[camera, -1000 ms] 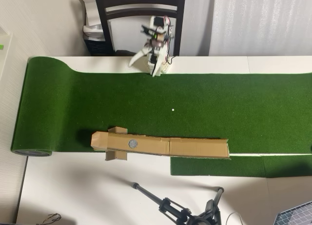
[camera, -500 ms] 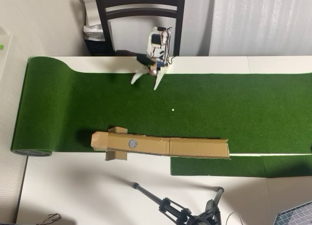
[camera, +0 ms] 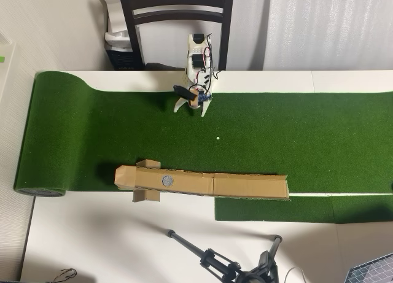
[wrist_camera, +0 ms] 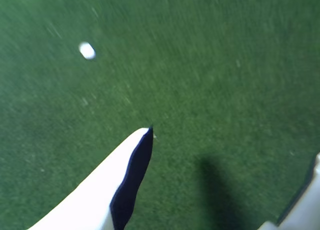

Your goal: Pick up the golf ball and place it on the gray mark at the back.

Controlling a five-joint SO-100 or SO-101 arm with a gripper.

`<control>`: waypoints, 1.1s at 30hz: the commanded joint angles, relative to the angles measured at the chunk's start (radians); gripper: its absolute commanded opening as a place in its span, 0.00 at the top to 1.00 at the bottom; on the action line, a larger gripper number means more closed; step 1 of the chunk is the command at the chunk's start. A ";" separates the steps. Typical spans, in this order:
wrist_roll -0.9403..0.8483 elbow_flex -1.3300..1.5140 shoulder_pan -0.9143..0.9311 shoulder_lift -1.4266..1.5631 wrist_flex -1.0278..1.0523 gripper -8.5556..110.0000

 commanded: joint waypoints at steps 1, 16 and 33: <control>0.052 0.049 -0.049 0.086 -0.020 0.51; 0.123 0.069 -0.109 0.086 -0.107 0.51; 0.124 0.236 0.008 0.086 -0.225 0.72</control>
